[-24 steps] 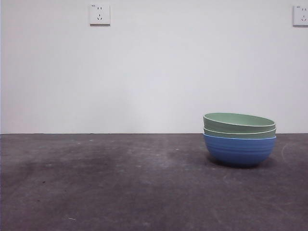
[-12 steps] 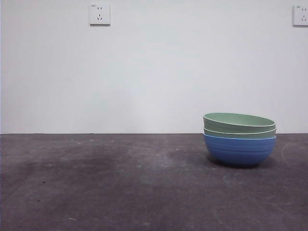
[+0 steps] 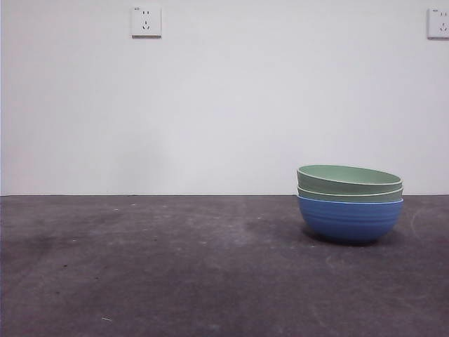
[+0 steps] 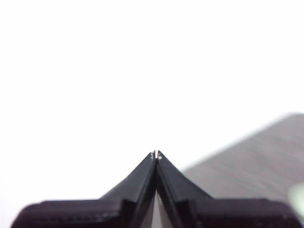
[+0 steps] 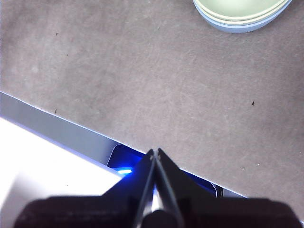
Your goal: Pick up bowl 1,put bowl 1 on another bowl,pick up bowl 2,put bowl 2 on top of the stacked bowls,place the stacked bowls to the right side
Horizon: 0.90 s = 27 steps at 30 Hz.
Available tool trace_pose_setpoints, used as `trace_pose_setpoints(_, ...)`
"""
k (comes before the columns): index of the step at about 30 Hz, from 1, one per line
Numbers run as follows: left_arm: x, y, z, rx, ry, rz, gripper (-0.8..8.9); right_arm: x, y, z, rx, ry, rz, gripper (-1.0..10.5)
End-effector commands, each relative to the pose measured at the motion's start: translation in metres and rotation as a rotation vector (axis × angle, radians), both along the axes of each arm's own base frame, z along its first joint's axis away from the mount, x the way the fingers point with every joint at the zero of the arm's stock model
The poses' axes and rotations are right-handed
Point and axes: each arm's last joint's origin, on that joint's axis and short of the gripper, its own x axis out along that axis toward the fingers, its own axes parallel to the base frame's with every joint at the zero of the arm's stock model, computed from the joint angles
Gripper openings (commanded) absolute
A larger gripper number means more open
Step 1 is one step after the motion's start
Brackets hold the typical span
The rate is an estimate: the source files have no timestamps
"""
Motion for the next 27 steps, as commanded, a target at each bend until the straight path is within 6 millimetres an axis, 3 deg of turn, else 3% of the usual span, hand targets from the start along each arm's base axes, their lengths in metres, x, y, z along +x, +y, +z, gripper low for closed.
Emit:
trace_pose_setpoints(1, 0.001, 0.006, -0.044, 0.028, -0.048, 0.098, -0.03, 0.0, 0.0, -0.001, 0.0, 0.001, -0.006, 0.0)
trace_pose_setpoints(8, -0.009, 0.015, -0.142, 0.026, -0.042, 0.19, -0.03, 0.0, 0.0, -0.001, 0.001, 0.001, -0.006, 0.0)
trace_pose_setpoints(15, -0.001, 0.017, -0.224, -0.023, 0.07, 0.213, -0.03, 0.0, 0.0, -0.001, 0.001, 0.0, -0.006, 0.0)
trace_pose_setpoints(21, 0.005, 0.018, -0.269, -0.076, 0.148, 0.219, -0.03, 0.0, 0.0, -0.001, 0.001, 0.001, -0.006, 0.0)
trace_pose_setpoints(27, 0.007, 0.017, -0.294, -0.103, 0.187, 0.218, -0.03, 0.0, 0.0, -0.001, 0.001, 0.0, -0.006, 0.0)
